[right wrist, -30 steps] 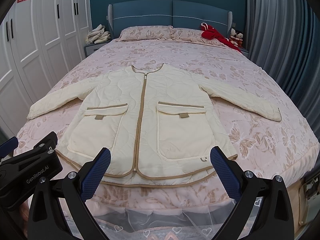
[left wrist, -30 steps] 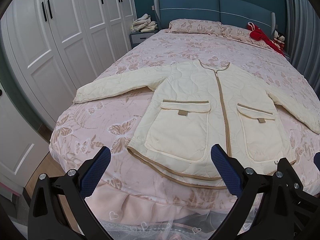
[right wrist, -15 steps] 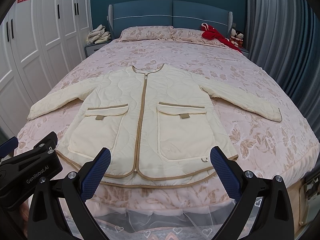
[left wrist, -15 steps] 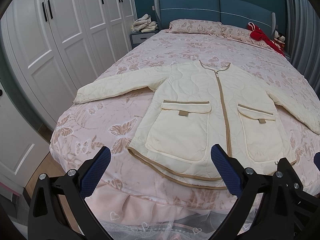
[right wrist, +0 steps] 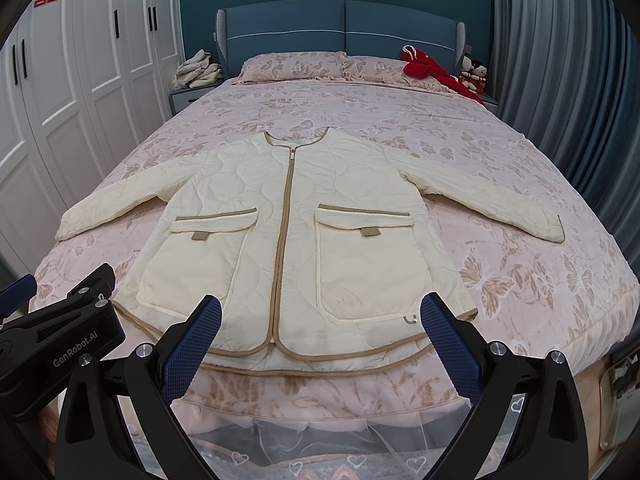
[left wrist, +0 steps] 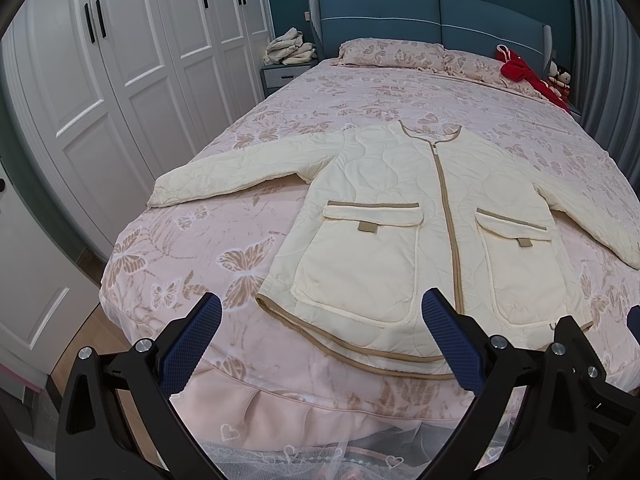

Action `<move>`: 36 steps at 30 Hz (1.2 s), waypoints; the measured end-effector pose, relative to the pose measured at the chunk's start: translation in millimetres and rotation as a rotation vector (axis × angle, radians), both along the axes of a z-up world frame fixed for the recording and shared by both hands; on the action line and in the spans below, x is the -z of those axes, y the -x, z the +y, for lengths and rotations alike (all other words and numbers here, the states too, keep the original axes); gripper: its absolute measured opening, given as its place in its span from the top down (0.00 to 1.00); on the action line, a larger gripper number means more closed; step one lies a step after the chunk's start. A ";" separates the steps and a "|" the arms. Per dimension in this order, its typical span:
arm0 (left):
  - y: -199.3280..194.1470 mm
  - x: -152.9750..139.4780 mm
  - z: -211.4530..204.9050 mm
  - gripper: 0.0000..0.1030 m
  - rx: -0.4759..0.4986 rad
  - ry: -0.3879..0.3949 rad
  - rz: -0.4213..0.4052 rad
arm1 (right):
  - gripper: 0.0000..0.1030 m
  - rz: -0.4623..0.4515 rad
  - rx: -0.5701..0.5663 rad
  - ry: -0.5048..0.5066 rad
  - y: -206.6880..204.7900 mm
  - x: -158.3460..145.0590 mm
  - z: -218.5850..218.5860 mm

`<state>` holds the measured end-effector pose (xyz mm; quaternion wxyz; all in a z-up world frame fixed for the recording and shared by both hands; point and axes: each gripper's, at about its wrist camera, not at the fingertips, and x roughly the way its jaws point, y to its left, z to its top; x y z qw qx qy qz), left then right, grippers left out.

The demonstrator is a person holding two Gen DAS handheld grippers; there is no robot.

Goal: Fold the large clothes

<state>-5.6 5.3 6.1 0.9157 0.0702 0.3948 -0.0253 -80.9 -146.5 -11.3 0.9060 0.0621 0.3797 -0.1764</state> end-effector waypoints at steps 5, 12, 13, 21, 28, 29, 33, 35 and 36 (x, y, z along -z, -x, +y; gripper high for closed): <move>-0.4 0.4 -0.6 0.05 0.002 -0.001 0.004 | 0.05 0.003 -0.003 -0.001 0.2 0.8 -0.8; -8.4 3.5 -3.7 0.05 0.019 0.002 0.023 | 0.05 0.013 -0.032 -0.037 -7.1 8.4 3.3; -11.4 6.2 -5.3 0.05 0.022 0.000 0.029 | 0.05 0.019 -0.033 -0.041 -9.3 11.2 1.9; -43.0 34.1 -13.9 0.05 0.023 0.000 0.073 | 0.05 0.049 0.027 -0.085 -28.5 35.0 -38.7; -81.0 51.8 -19.8 0.05 -0.021 0.011 0.111 | 0.05 0.028 0.154 -0.111 -49.0 45.0 -117.3; -88.2 54.7 -20.3 0.05 -0.032 0.019 0.121 | 0.05 0.026 0.169 -0.120 -51.7 46.9 -132.0; -110.7 63.6 -22.2 0.05 -0.063 0.049 0.138 | 0.05 0.015 0.285 -0.201 -58.9 61.9 -208.2; -123.3 68.7 -27.5 0.05 -0.070 0.030 0.130 | 0.05 0.010 0.373 -0.256 -59.4 75.6 -255.4; -126.1 69.7 -28.5 0.05 -0.072 0.027 0.126 | 0.05 0.006 0.411 -0.275 -58.8 81.3 -275.6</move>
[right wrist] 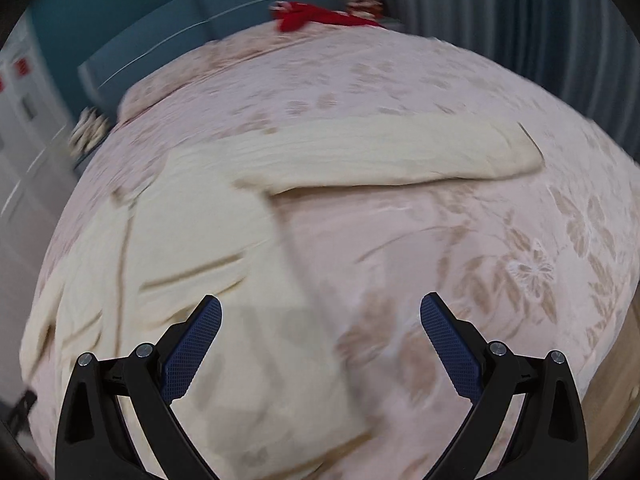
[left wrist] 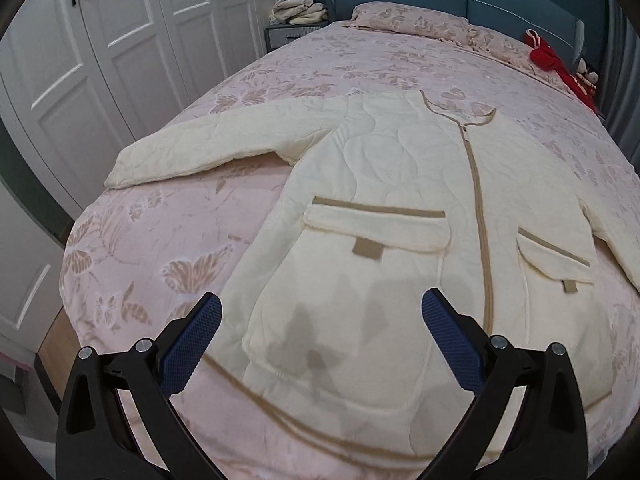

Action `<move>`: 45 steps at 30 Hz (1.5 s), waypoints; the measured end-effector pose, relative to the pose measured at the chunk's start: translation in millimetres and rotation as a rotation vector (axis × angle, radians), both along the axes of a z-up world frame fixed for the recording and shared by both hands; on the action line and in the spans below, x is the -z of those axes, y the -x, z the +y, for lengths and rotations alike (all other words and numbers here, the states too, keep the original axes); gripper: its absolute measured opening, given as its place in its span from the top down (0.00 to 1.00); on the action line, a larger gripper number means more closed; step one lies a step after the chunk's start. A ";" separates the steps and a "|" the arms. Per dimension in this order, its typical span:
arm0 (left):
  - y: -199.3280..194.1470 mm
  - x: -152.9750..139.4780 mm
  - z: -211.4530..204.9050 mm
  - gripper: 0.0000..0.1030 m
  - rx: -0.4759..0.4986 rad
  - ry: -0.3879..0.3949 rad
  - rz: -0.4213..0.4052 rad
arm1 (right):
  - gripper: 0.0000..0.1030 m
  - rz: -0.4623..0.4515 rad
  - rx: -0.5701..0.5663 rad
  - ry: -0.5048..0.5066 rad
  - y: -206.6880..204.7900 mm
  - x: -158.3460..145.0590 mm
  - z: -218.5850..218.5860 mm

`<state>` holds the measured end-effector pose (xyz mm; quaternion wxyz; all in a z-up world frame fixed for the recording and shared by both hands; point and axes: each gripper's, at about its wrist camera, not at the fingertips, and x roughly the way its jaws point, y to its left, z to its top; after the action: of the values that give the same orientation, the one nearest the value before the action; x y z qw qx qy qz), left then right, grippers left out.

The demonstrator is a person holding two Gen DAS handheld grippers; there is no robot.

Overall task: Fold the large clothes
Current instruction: 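Grasp the cream jacket's sleeve cuff with the right tool and lift it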

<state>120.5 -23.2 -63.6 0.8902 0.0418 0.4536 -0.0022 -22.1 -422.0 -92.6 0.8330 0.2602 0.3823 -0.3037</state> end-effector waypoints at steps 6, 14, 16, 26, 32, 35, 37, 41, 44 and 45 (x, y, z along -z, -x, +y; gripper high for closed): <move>-35.6 15.7 -5.8 0.05 -0.051 0.006 0.026 | 0.05 -0.005 0.251 0.006 11.0 24.9 -119.2; -69.8 29.6 -33.5 0.05 -0.019 -0.076 0.056 | 0.05 -0.037 0.435 -0.024 24.7 49.1 -229.3; -74.7 32.4 -38.2 0.05 -0.016 -0.089 0.058 | 0.05 -0.036 0.510 -0.055 33.9 59.2 -251.2; -88.1 45.2 -51.0 0.05 0.010 -0.099 0.084 | 0.52 -0.104 0.540 -0.145 15.6 78.3 -278.4; -91.5 48.0 -45.1 0.05 -0.002 -0.090 0.090 | 0.90 -0.142 0.380 -0.049 -35.6 35.2 -255.1; -93.7 48.1 -38.7 0.05 -0.013 -0.069 0.091 | 0.91 -0.219 0.198 0.032 -77.9 -12.5 -209.0; -94.1 46.2 -32.0 0.05 -0.022 -0.035 0.091 | 0.91 -0.269 0.022 0.076 -115.2 -46.3 -157.0; -95.2 38.0 -17.1 0.05 -0.029 0.057 0.086 | 0.91 -0.318 -0.308 0.098 -181.8 -79.8 -44.0; -97.5 30.6 -5.1 0.05 -0.028 0.116 0.076 | 0.91 -0.311 -0.541 0.064 -228.2 -73.9 51.5; -98.7 27.0 0.8 0.05 -0.030 0.135 0.068 | 0.91 -0.295 -0.610 0.054 -242.4 -64.5 84.5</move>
<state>219.1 -22.4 -90.6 0.8751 -0.0252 0.4829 -0.0206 220.3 -337.6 -28.1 0.9385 0.1528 0.3096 -0.0093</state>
